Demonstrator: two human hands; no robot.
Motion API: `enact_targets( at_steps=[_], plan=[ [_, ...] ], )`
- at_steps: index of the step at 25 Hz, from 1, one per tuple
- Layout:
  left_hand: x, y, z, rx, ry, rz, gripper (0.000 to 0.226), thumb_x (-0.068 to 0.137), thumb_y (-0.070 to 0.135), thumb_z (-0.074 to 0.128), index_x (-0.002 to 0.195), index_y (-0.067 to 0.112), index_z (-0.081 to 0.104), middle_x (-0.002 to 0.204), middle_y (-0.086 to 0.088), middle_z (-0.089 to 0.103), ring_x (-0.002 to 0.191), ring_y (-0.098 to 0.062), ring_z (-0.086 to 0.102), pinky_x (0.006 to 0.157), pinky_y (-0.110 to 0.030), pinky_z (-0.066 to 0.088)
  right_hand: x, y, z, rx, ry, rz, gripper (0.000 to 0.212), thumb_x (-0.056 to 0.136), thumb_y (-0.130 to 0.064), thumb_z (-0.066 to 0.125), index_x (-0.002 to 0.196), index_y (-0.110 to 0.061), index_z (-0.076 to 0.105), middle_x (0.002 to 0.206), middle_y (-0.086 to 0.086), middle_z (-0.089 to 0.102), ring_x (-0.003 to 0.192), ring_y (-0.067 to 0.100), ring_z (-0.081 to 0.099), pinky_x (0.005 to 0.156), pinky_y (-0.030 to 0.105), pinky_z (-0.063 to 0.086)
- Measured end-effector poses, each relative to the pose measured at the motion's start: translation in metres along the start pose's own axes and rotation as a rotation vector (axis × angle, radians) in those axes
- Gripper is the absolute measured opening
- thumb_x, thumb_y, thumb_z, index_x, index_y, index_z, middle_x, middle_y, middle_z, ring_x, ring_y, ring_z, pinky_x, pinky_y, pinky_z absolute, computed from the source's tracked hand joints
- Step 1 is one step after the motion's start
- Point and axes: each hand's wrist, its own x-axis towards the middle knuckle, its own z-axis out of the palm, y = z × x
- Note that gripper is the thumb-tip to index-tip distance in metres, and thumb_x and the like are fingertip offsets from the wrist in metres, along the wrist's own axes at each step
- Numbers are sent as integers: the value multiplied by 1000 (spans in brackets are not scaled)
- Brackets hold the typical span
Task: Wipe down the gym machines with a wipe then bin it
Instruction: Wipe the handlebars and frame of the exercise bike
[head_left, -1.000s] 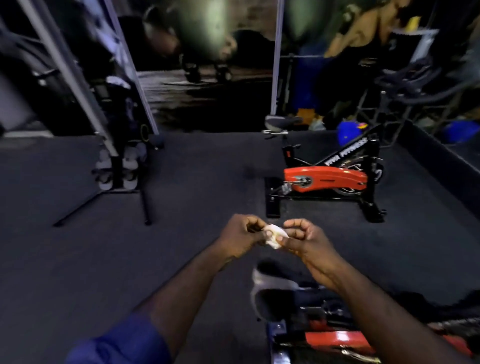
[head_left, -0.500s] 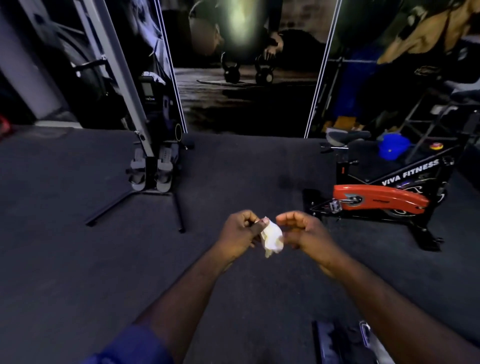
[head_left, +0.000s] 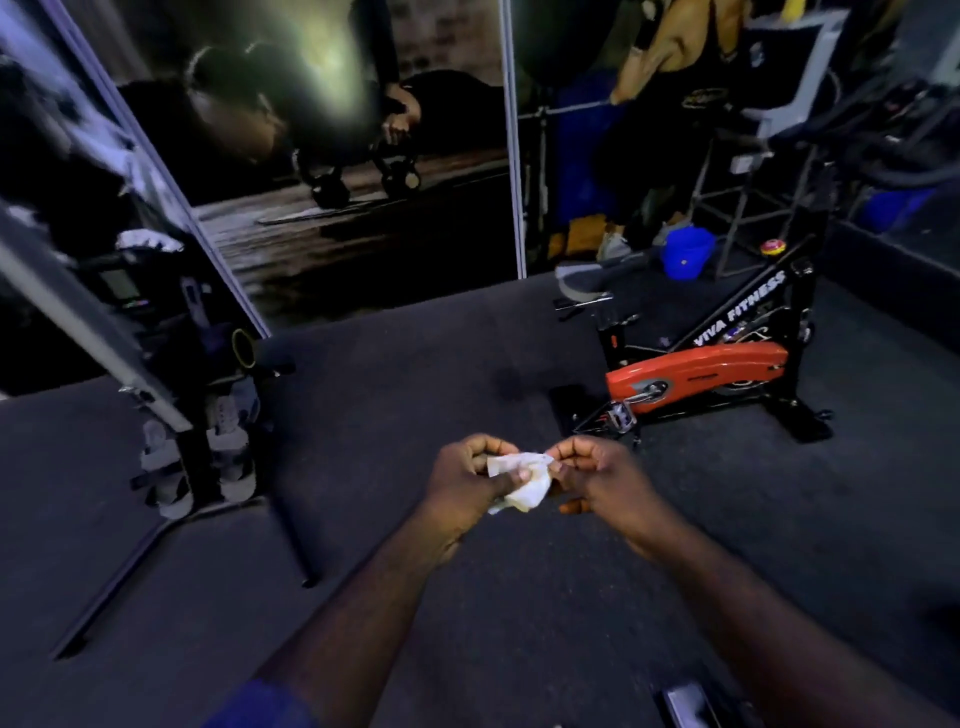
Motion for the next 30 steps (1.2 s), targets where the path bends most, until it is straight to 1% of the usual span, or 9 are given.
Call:
enact_targets(
  at_steps=[5, 8, 11, 15, 19, 22, 24, 28, 30],
  plan=[
    [125, 47, 82, 20, -195, -51, 12, 93, 1, 75, 103, -5, 75, 88, -13, 78, 73, -20, 68, 63, -30, 55, 65, -8, -98, 308, 226, 69, 10, 105, -3, 53, 109, -5, 62, 97, 14, 73, 74, 17, 70, 66, 31, 60],
    [171, 73, 143, 22, -311, -42, 15, 90, -5, 72, 104, -9, 72, 83, -19, 74, 70, -22, 66, 59, -28, 54, 74, -11, -156, 441, 291, 54, 16, 97, -16, 69, 109, -5, 68, 99, 16, 74, 84, 22, 69, 80, 36, 56],
    [223, 92, 217, 4, -474, -31, 15, 87, -9, 72, 101, -3, 71, 86, -20, 76, 70, -22, 69, 60, -30, 58, 80, -3, -227, 375, 453, 24, 21, 82, -21, 84, 95, -6, 76, 97, 22, 72, 91, 33, 61, 87, 48, 48],
    [289, 116, 318, 6, -775, -16, 36, 75, 0, 84, 108, -2, 69, 98, -18, 78, 79, -23, 74, 66, -36, 64, 91, 3, -315, 281, 760, 39, 9, 98, -10, 69, 92, -5, 73, 88, 16, 73, 78, 26, 65, 73, 38, 53],
    [348, 146, 415, 18, -959, 35, 16, 89, -1, 78, 101, -4, 68, 85, -14, 77, 67, -15, 73, 61, -31, 63, 99, -11, -387, 85, 992, 62, 14, 102, -9, 63, 91, -8, 72, 83, 12, 74, 71, 17, 66, 60, 31, 55],
    [373, 175, 491, 47, -1176, 71, 12, 90, -4, 77, 98, -3, 68, 82, -12, 76, 67, -13, 71, 62, -30, 63, 89, -28, -427, 219, 1248, 29, 18, 106, -9, 58, 101, 3, 70, 76, 7, 69, 61, 10, 63, 50, 22, 51],
    [369, 193, 530, 45, -1274, 97, 11, 90, -6, 76, 96, -2, 68, 78, -10, 75, 65, -13, 70, 60, -28, 62, 75, -35, -443, 366, 1311, 8, 28, 106, -15, 58, 106, 11, 67, 68, 7, 65, 51, 6, 58, 45, 19, 48],
    [345, 215, 613, 81, -1509, 159, 13, 91, -9, 73, 99, -1, 67, 80, -15, 73, 67, -17, 70, 59, -31, 62, 37, -38, -484, 452, 1452, -39, 34, 89, -20, 80, 107, 7, 71, 87, 27, 70, 65, 23, 57, 52, 26, 46],
    [336, 223, 656, 113, -1575, 201, 13, 91, -10, 72, 96, 0, 66, 78, -16, 69, 65, -18, 68, 59, -32, 63, 17, -28, -515, 549, 1555, -78, 21, 94, -10, 73, 104, 8, 68, 86, 27, 72, 66, 25, 64, 54, 27, 51]
  ],
)
